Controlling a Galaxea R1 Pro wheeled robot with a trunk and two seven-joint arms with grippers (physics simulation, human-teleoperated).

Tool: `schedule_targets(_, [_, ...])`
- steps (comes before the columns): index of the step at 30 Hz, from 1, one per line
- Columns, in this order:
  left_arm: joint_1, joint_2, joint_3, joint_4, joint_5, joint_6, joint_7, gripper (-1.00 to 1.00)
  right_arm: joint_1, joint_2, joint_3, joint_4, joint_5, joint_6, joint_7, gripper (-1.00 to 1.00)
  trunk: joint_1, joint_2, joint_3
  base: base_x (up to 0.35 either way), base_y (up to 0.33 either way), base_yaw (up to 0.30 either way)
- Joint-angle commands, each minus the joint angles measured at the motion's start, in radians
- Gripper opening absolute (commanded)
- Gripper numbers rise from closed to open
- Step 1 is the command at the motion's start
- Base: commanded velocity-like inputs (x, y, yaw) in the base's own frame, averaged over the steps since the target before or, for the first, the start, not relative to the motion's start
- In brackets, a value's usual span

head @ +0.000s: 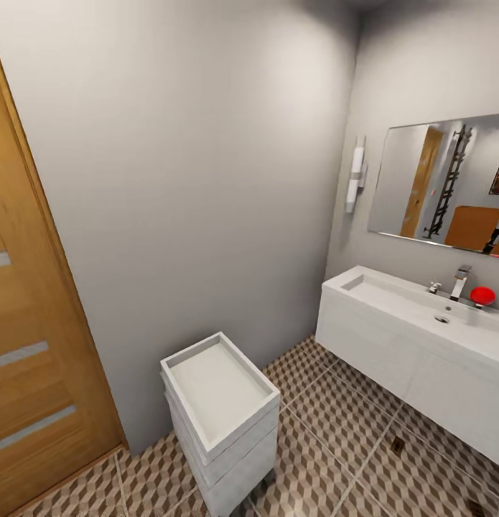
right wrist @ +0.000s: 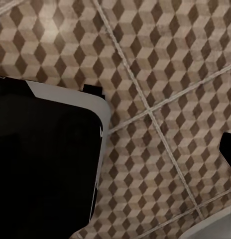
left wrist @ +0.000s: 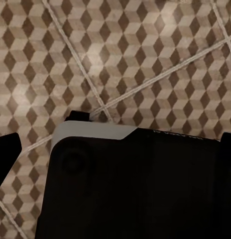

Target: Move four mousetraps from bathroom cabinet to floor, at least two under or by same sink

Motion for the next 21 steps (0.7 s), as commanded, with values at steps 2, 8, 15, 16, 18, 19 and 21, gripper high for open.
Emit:
schedule_targets(2, [-0.001, 0.0, -0.008, 0.002, 0.009, -0.003, -0.001, 1.0, -0.001, 0.0, 0.005, 0.003, 0.005, -0.005, -0.002, 1.0, 0.0, -0.001, -0.002, 0.0, 0.0, 0.289])
schedule_targets(8, [-0.001, 0.0, -0.008, 0.002, 0.009, -0.004, -0.001, 1.0, -0.001, 0.0, 0.005, 0.003, 0.005, -0.006, -0.002, 1.0, 0.0, -0.001, -0.002, 0.0, 0.0, 0.289])
schedule_targets(15, [0.0, 0.0, -0.008, 0.002, 0.009, -0.004, -0.001, 1.0, -0.001, 0.0, 0.005, 0.003, 0.005, -0.014, -0.002, 1.0, 0.0, -0.001, -0.002, 0.0, 0.0, 0.29])
schedule_targets(16, [0.0, 0.0, -0.008, 0.002, 0.009, -0.003, -0.001, 1.0, -0.001, 0.0, 0.005, 0.003, 0.005, -0.016, -0.002, 1.0, 0.0, -0.001, -0.002, 0.0, 0.0, 0.29])
schedule_targets(18, [-0.001, 0.0, -0.008, 0.002, 0.009, -0.003, -0.001, 1.0, -0.001, 0.0, 0.005, 0.003, 0.005, -0.017, -0.002, 1.0, 0.0, -0.001, -0.002, 0.0, 0.0, 0.29])
schedule_targets(19, [-0.001, 0.0, -0.008, 0.002, 0.009, -0.003, -0.001, 1.0, -0.001, 0.0, 0.005, 0.003, 0.005, -0.018, -0.002, 1.0, 0.0, -0.001, -0.002, 0.0, 0.0, 0.29])
schedule_targets(21, [-0.001, 0.0, -0.008, 0.002, 0.009, -0.003, -0.001, 1.0, -0.001, 0.0, 0.005, 0.003, 0.005, -0.019, -0.002, 1.0, 0.0, -0.001, -0.002, 0.0, 0.0, 0.29])
